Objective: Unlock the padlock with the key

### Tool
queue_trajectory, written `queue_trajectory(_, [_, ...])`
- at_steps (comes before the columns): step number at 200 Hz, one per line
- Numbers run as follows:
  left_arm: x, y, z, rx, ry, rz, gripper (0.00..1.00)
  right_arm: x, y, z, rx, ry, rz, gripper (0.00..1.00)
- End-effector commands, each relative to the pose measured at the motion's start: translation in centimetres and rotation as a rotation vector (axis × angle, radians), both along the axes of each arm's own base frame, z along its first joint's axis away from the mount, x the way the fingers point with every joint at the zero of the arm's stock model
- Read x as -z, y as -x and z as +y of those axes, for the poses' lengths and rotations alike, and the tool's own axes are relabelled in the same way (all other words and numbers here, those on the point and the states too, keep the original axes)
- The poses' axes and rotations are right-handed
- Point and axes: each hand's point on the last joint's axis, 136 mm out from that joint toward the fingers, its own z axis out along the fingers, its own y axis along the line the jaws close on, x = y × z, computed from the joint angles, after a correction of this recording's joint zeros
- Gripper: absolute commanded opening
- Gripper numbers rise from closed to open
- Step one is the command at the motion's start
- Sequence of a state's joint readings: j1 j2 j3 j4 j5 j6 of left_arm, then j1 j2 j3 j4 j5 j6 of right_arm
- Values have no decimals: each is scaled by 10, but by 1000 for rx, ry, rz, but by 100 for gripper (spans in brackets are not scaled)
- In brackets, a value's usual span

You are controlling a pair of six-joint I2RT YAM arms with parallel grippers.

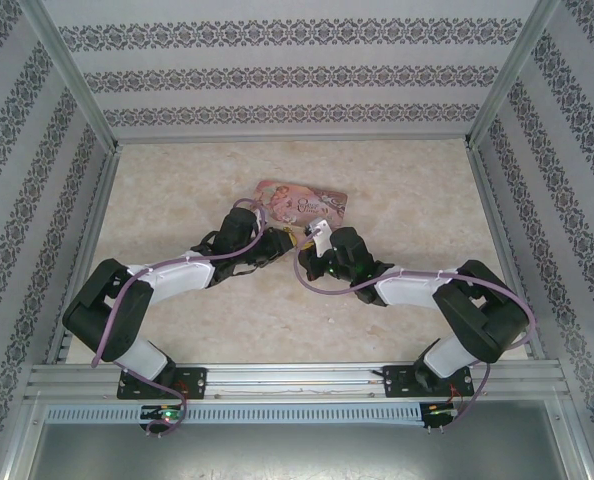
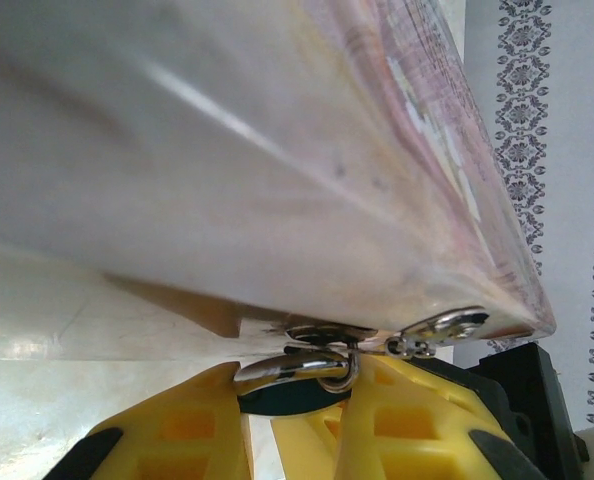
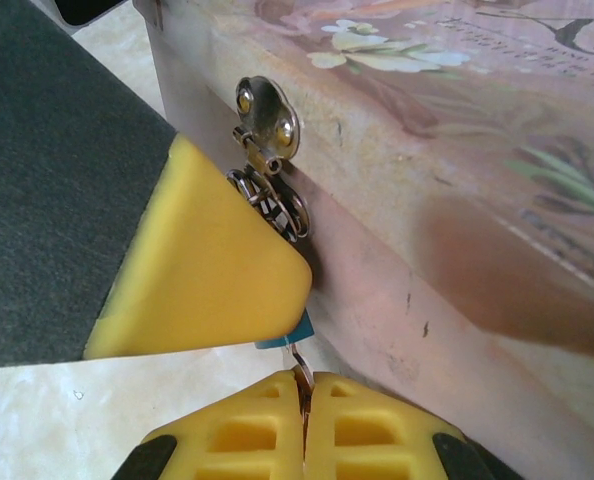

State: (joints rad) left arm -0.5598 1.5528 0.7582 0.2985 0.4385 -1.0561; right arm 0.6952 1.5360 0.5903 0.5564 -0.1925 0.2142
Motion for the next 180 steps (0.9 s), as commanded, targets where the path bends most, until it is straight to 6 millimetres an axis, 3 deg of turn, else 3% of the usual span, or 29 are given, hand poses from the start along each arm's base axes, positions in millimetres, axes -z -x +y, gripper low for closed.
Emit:
queue_trajectory(1, [-11, 40, -32, 200, 82, 52, 8, -111, -21, 34, -66, -262, -271, 0])
queue_trajectory(37, [-7, 40, -30, 193, 74, 53, 8, -100, -20, 33, -60, -246, -249, 0])
queue_trajectory(108, [16, 37, -31, 184, 64, 79, 8, -49, -15, 22, -16, -182, -147, 0])
queue_trajectory(180, [41, 37, -34, 175, 81, 118, 8, -11, -9, 13, 26, -145, -63, 0])
